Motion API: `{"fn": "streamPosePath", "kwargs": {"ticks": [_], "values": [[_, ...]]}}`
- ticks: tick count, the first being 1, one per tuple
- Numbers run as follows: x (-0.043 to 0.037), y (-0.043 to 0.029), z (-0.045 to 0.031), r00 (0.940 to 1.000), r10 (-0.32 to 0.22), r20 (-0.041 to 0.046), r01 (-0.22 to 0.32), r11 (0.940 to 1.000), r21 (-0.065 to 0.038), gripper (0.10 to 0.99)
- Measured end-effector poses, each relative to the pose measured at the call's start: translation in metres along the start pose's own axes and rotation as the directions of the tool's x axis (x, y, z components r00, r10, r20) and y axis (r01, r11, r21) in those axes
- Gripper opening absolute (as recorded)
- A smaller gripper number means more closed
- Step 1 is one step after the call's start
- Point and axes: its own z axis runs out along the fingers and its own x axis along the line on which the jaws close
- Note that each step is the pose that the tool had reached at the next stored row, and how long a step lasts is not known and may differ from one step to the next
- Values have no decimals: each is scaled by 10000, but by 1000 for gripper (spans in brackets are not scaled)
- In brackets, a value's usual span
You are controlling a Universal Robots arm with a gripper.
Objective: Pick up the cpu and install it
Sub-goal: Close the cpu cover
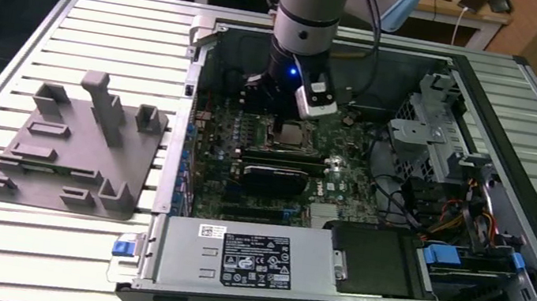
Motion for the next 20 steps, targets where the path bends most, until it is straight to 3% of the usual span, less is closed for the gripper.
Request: {"fn": "streamPosePath", "kwargs": {"ticks": [20], "values": [[19,20,140,9998,-207,-5,207,9998,5,106]]}}
